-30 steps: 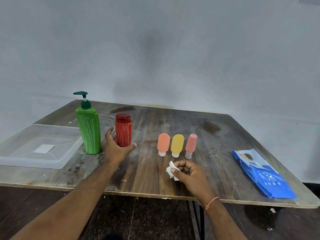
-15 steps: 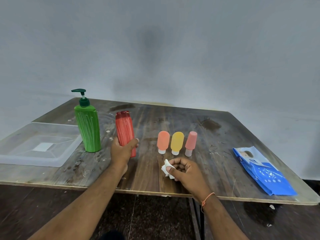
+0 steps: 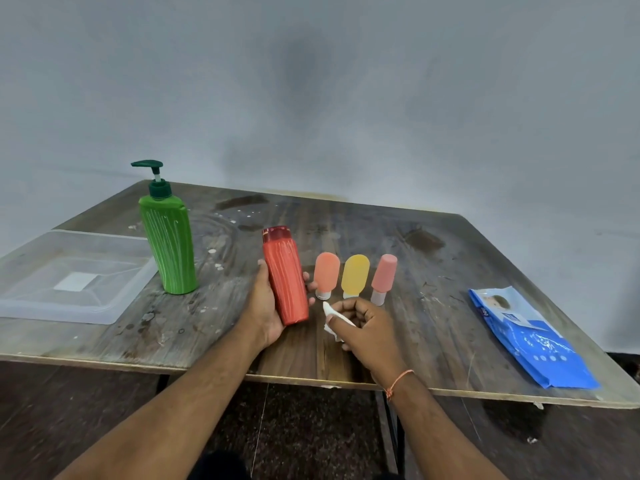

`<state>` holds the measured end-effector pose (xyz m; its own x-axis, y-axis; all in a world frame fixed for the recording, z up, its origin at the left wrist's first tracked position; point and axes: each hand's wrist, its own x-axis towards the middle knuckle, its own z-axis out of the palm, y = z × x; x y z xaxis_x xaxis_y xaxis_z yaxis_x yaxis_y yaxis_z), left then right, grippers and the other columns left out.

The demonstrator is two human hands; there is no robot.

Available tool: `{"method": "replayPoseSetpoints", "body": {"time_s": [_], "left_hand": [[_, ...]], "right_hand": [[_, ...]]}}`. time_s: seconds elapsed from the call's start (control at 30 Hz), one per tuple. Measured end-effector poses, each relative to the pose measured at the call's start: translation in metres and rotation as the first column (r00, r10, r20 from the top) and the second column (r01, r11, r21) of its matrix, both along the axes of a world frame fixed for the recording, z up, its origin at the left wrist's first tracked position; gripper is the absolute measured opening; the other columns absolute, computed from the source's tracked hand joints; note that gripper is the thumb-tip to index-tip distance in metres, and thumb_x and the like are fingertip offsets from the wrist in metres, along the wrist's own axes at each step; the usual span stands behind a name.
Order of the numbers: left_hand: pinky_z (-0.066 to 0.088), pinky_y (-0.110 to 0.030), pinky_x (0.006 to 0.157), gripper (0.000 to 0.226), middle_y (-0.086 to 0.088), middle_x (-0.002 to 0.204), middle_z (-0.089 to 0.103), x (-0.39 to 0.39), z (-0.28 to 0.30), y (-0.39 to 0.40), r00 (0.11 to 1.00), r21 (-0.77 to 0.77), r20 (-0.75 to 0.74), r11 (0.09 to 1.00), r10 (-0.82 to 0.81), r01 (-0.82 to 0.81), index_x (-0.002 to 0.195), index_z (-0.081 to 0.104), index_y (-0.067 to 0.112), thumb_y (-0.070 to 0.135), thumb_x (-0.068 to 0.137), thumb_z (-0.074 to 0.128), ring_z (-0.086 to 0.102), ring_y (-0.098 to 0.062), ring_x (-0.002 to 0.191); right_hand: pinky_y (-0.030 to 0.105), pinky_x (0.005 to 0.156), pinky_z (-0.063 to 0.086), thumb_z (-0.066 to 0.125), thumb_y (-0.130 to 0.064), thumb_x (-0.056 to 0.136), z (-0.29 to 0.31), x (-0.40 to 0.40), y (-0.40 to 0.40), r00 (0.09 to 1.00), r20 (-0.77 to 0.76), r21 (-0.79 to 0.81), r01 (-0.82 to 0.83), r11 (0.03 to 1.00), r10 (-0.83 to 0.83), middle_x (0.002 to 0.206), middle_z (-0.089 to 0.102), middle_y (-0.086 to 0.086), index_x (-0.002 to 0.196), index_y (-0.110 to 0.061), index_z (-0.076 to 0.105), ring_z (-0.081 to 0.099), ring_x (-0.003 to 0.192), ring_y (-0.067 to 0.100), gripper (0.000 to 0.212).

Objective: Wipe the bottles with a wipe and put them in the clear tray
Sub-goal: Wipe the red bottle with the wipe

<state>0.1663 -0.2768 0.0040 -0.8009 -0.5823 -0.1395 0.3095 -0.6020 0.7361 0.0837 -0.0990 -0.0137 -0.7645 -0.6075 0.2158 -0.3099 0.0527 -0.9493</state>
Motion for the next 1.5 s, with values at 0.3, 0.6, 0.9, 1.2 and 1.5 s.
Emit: {"method": "replayPoseSetpoints", "body": {"time_s": [0.3, 0.6, 0.9, 1.2, 1.5], "left_hand": [[0.057, -0.043, 0.079, 0.083, -0.014, 0.093, 0.072, -0.007, -0.002, -0.007, 0.999, 0.058, 0.009, 0.998, 0.036, -0.036, 0.127, 0.063, 0.005, 0.073, 0.103, 0.024, 0.069, -0.024, 0.077], [0.060, -0.039, 0.071, 0.087, -0.013, 0.091, 0.072, -0.010, -0.007, -0.010, 0.998, 0.002, 0.027, 0.999, 0.053, -0.053, 0.128, 0.063, 0.005, 0.077, 0.101, 0.022, 0.068, -0.022, 0.074], [0.059, -0.040, 0.074, 0.088, -0.014, 0.093, 0.072, -0.010, -0.008, -0.007, 0.997, -0.062, 0.046, 0.997, 0.057, -0.054, 0.126, 0.064, 0.005, 0.078, 0.100, 0.021, 0.068, -0.024, 0.076], [0.056, -0.041, 0.076, 0.089, -0.012, 0.087, 0.072, -0.008, -0.005, 0.000, 0.997, -0.089, 0.052, 0.995, 0.055, -0.051, 0.113, 0.068, 0.005, 0.078, 0.099, 0.020, 0.067, -0.023, 0.071], [0.057, -0.042, 0.077, 0.089, -0.014, 0.090, 0.072, -0.009, -0.007, -0.001, 0.996, -0.104, 0.054, 0.992, 0.071, -0.065, 0.115, 0.068, 0.004, 0.078, 0.100, 0.021, 0.068, -0.024, 0.073]], "right_hand": [[0.017, 0.072, 0.056, 0.083, -0.036, 0.088, 0.002, -0.004, -0.022, 0.892, -0.449, 0.129, 0.005, 0.992, 0.054, 0.097, 0.077, -0.021, 0.101, -0.034, 0.080, 0.070, 0.092, 0.004, 0.013], [0.032, 0.072, 0.058, 0.080, -0.039, 0.089, -0.007, -0.005, -0.028, 0.788, -0.608, 0.130, -0.024, 0.991, 0.098, 0.096, 0.076, -0.019, 0.105, -0.031, 0.082, 0.069, 0.085, 0.007, 0.018], [0.030, 0.075, 0.059, 0.079, -0.037, 0.091, -0.009, -0.004, -0.029, 0.771, -0.631, 0.114, -0.019, 0.993, 0.087, 0.101, 0.077, -0.017, 0.109, -0.030, 0.082, 0.069, 0.088, 0.005, 0.020], [0.027, 0.074, 0.057, 0.077, -0.039, 0.090, -0.007, 0.002, -0.027, 0.723, -0.686, 0.122, 0.004, 0.993, 0.082, 0.099, 0.077, -0.016, 0.103, -0.028, 0.081, 0.068, 0.085, 0.003, 0.018], [0.035, 0.069, 0.058, 0.074, -0.039, 0.091, -0.007, 0.005, -0.027, 0.654, -0.753, 0.127, 0.031, 0.991, 0.076, 0.094, 0.076, -0.011, 0.098, -0.026, 0.079, 0.067, 0.080, 0.008, 0.016]]}}
